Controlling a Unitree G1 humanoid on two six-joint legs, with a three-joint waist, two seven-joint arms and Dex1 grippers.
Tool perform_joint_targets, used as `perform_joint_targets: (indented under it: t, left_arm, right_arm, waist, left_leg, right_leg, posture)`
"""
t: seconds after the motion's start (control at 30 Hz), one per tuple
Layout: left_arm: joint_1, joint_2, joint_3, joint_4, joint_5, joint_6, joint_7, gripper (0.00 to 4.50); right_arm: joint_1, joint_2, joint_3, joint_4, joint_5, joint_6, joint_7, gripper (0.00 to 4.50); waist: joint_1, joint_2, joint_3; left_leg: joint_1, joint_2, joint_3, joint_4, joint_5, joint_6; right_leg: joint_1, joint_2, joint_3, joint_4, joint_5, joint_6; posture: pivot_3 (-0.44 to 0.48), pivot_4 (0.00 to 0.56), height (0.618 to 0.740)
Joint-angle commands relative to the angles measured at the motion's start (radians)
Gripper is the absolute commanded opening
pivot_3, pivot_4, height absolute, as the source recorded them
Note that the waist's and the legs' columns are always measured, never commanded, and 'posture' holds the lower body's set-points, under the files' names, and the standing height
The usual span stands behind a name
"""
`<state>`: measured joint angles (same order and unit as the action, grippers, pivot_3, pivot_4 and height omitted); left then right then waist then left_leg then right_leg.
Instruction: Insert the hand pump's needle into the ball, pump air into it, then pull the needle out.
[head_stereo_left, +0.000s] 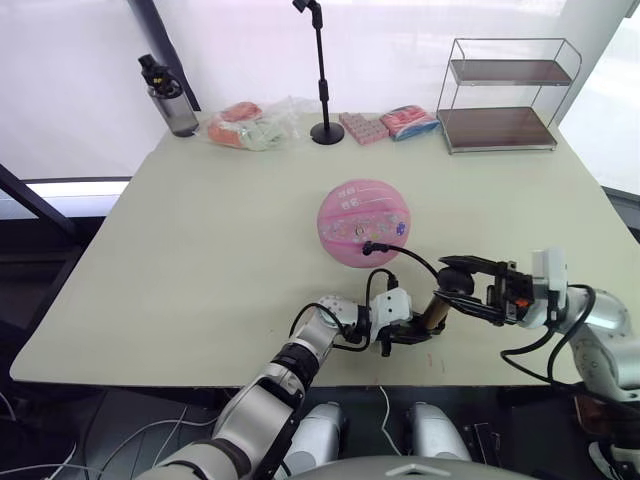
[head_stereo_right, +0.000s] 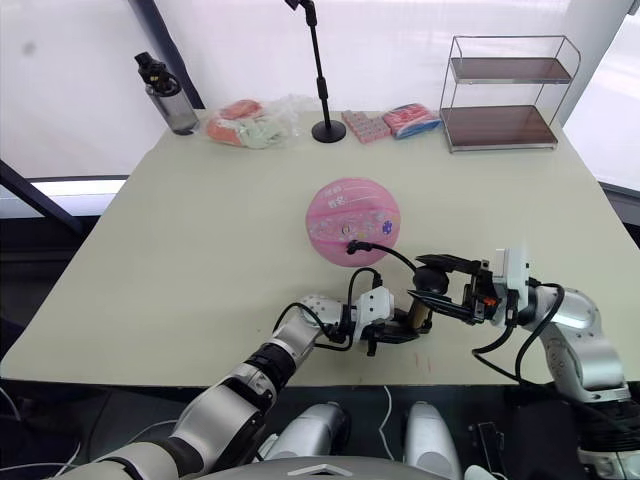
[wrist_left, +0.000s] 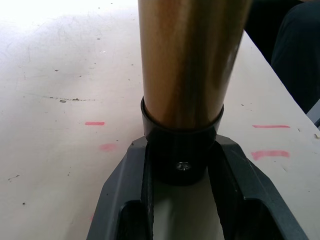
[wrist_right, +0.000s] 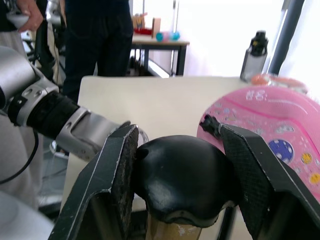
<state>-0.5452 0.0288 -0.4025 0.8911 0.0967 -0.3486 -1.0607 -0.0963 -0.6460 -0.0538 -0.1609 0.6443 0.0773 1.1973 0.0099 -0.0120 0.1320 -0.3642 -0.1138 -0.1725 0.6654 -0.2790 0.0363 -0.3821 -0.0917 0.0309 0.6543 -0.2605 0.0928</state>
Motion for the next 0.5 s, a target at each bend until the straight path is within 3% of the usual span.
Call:
perform_joint_targets:
  t: [0.03,0.27,0.5]
  left_arm:
    - [0.02,0.011,-0.015,0.053,0.022,0.02,-0.017,1.09]
    - [0.015,0.011,-0.014,0.062,0.019,0.016,-0.028,1.09]
    - [0.011,0.012,-0.014,0.068,0.015,0.016,-0.025,1.09]
  right_arm:
    - [-0.038,-0.046,-0.065,-0.052,0.062,0.092,-0.02,2.1]
    - [-0.141,-0.141,-0.186,-0.16,0.219,0.255,-0.065,2.1]
    - [-0.249,-0.228,-0.286,-0.178,0.315,0.363,-0.085,2.1]
  waist:
    - [0.003,0.002,0.003]
    - [0.006,0.005,0.006]
    - [0.005,0.005,0.01]
  left_leg:
    - [0.0,0.0,0.0,0.0,0.0,0.0]
    - [-0.017,-0.003,-0.001,0.002,0.0,0.0]
    - [-0.018,-0.004,-0.001,0.003,0.0,0.0]
  right_leg:
    - [0.0,0.0,0.0,0.0,0.001,-0.002]
    - [-0.014,-0.003,0.0,0.0,0.003,-0.004]
    - [-0.014,-0.005,-0.001,0.0,0.003,-0.004]
  posture:
    - [0.0,0.15,0.736]
    - [0.0,0.15,0.736]
    - [0.0,0.15,0.736]
